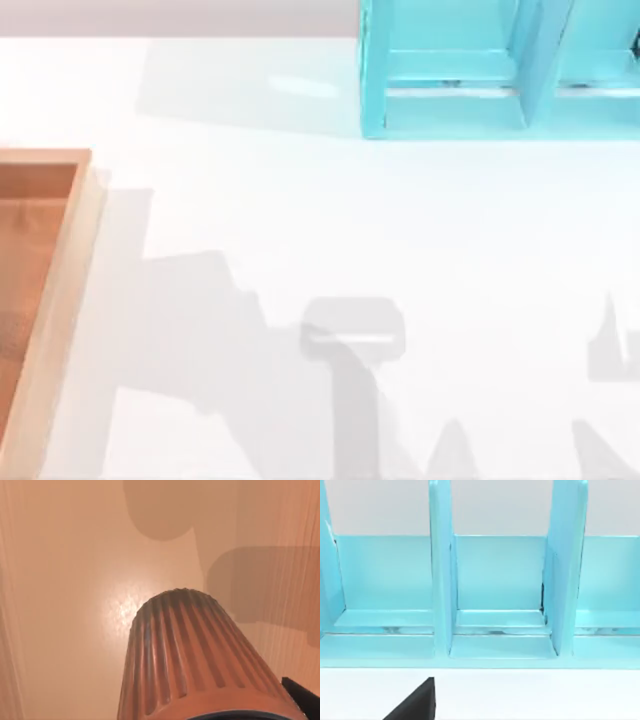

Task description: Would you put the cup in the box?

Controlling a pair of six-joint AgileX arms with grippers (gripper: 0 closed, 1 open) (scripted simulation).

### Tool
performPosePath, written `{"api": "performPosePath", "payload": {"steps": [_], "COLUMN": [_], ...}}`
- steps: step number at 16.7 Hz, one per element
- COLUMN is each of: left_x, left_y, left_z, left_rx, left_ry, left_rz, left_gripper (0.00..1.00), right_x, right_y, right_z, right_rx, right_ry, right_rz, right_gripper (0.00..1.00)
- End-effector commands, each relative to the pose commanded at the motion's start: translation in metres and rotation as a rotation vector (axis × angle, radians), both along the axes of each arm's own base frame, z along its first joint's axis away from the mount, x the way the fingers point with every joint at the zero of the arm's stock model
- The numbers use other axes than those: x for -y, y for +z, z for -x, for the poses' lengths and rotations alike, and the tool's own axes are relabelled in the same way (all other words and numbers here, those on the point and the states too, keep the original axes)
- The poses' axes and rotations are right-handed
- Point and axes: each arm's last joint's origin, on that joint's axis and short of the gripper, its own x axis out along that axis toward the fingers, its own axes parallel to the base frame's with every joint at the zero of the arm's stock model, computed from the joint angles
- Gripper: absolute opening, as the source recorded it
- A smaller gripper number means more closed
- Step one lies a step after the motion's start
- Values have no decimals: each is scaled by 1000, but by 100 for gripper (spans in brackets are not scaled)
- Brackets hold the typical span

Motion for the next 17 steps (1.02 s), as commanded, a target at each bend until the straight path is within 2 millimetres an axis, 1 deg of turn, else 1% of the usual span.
{"api": "performPosePath", "payload": {"steps": [4,17], "left_x": [0,0], "left_y": [-1,-1], "left_z": [0,0], "left_rx": [0,0], "left_ry": [0,0], "left_rz": [0,0], "left_gripper": [0,98], "right_x": [0,0], "right_y": [0,0], "right_z": [0,0], "right_rx": [0,0], "right_ry": [0,0], "right_rz": [0,0], "right_gripper": [100,100]}}
